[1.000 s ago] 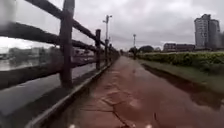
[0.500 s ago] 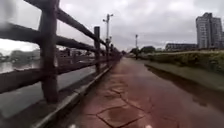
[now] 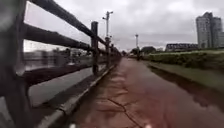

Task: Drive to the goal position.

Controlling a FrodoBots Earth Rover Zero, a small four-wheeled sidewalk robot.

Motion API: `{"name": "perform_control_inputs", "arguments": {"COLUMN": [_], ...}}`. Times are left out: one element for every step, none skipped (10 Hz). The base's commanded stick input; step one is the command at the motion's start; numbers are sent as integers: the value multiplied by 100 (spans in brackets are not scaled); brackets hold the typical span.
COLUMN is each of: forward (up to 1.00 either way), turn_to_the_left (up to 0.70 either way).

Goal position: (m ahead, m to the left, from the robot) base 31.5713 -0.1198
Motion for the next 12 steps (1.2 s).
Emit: {"name": "perform_control_inputs", "arguments": {"forward": [85, 85, 85, 85, 85, 85, 85, 85, 85, 85, 85, 85], "turn_to_the_left": [-33, -33, -33, -33, -33, -33, -20, -2, 0, 1, 1, 1]}}
